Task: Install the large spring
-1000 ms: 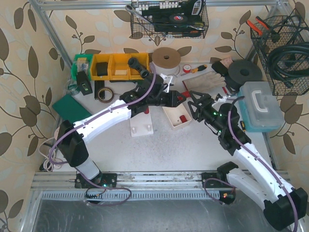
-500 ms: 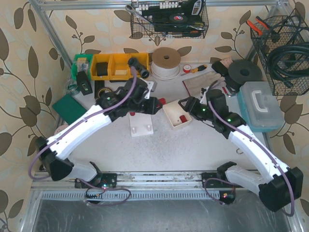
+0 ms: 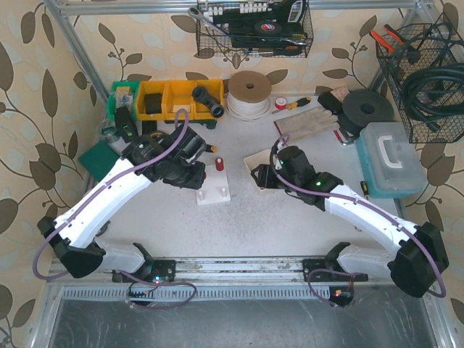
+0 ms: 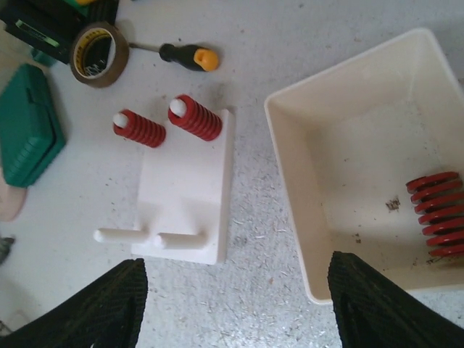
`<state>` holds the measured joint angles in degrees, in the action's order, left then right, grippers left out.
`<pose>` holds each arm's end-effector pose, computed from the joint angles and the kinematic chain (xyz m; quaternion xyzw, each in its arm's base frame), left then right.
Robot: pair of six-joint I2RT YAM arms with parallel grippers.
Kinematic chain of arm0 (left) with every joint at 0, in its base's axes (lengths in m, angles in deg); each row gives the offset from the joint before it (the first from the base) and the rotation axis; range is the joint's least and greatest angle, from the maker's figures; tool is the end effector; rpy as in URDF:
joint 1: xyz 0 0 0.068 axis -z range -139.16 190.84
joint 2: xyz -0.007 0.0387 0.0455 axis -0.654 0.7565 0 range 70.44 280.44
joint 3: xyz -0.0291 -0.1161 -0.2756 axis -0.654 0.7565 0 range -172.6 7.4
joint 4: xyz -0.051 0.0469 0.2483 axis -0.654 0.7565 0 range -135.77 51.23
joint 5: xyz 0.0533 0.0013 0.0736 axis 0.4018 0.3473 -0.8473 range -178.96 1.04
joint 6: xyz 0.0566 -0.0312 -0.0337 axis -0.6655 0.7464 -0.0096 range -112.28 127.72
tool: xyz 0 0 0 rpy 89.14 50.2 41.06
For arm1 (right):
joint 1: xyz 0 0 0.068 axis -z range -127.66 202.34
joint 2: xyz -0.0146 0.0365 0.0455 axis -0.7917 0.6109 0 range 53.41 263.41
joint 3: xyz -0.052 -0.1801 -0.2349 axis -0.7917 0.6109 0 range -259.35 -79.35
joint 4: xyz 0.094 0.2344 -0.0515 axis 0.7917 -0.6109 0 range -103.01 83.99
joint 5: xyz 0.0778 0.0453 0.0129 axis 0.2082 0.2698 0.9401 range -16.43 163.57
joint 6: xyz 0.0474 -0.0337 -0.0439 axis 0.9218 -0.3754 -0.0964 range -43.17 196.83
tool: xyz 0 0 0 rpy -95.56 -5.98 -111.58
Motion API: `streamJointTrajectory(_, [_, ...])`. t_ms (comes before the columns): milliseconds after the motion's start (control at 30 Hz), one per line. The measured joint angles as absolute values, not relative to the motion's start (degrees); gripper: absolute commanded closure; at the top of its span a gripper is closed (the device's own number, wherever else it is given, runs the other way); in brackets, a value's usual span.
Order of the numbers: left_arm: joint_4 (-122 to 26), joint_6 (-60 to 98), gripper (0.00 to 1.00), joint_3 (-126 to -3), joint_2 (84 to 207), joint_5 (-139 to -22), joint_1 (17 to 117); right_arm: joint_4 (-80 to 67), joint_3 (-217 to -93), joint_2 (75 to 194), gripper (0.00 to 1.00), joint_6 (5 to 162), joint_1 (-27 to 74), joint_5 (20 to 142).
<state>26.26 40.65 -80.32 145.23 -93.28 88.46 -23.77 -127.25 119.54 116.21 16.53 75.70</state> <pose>0.1610 -0.1697 0.3929 0.1131 0.9565 -0.1444 0.2266 0.2081 0.1528 0.2836 0.0192 0.8906 0.2901 0.3496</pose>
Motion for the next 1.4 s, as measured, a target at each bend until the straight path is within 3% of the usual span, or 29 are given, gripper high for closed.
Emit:
streamJointTrajectory(467, [38.6, 39.4, 1.00, -86.4, 163.8, -95.5, 88.4, -19.5, -121.9, 116.1, 0.23, 115.6, 14.5, 67.6])
streamJointTrajectory(700, [37.3, 36.8, 1.00, -86.0, 166.2, -93.6, 86.0, -17.5, -118.4, 114.7, 0.01, 117.8, 14.5, 64.3])
streamJointTrajectory(1400, [30.3, 33.3, 1.00, -77.3, 165.1, -89.9, 80.9, -14.8, -117.3, 114.3, 0.00, 120.5, 13.4, 60.4])
